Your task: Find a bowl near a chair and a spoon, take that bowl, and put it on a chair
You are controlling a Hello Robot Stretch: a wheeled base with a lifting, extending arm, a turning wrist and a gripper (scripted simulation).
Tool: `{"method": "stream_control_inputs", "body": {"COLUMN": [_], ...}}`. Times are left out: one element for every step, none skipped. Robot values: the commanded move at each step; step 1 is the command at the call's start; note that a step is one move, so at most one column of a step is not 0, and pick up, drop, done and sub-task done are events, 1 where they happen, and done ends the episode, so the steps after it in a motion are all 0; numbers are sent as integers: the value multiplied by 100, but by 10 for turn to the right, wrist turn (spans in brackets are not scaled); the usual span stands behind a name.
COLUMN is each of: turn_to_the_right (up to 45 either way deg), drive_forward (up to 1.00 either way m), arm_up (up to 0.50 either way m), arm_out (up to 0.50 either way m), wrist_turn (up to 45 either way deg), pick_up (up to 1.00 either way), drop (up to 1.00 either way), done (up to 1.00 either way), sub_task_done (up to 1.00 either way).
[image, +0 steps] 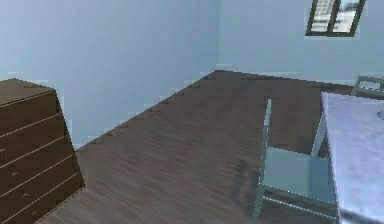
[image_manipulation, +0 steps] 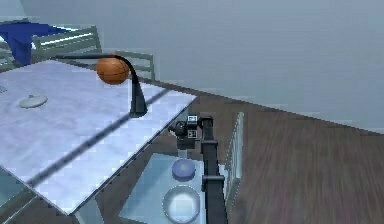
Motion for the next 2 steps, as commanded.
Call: {"method": "stream_control_inputs", "body": {"turn_to_the_right": [0,0], "drive_forward": [0,0], "arm_up": [0,0], "arm_out": [-8,0], "wrist_turn": [0,0], "pick_up": [0,0], "drop": [0,0], "done": [0,100], "sub_task_done": [0,0]}}
